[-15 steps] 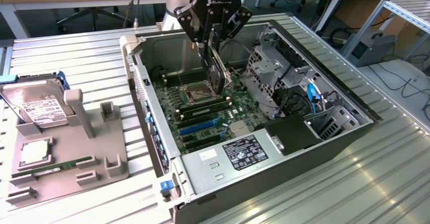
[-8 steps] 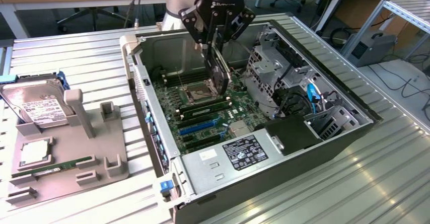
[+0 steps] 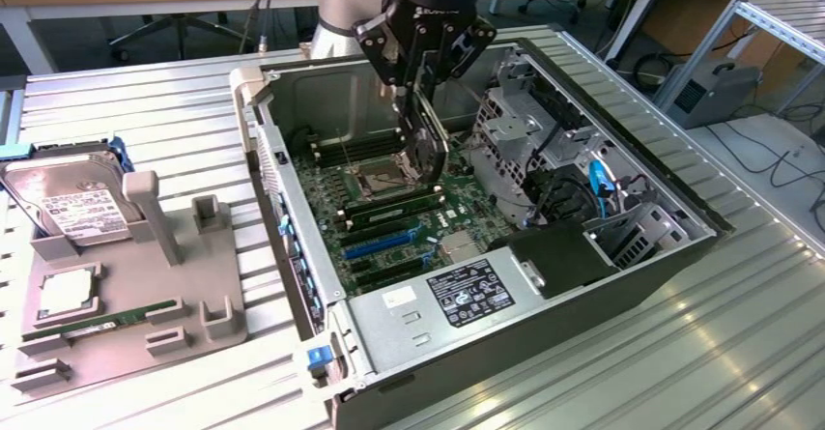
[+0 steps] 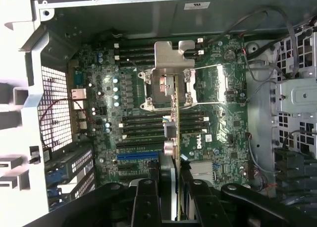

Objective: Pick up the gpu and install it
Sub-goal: 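Pick up the gpu and move the gpu toward the slot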

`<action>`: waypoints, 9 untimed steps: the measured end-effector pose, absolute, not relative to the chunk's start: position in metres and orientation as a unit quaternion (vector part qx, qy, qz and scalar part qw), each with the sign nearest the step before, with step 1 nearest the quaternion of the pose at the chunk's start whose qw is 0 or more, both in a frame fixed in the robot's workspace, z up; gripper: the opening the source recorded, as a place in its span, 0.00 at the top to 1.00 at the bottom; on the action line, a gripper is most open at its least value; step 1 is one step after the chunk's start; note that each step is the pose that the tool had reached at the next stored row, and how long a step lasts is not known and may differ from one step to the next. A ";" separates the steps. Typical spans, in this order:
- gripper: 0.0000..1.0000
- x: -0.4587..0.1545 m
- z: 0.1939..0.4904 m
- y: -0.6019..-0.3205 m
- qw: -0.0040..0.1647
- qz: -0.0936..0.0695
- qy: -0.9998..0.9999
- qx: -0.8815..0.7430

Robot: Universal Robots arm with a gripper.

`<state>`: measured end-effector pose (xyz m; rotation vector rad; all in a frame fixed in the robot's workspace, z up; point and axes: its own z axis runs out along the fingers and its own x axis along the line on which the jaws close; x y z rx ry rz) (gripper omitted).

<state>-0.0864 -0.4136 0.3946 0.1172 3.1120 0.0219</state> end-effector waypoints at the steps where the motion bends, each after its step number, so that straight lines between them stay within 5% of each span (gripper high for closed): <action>1: 0.73 -0.085 0.394 -0.414 0.014 0.007 0.999 0.038; 9: 0.73 -0.077 0.390 -0.414 0.014 0.007 0.999 0.038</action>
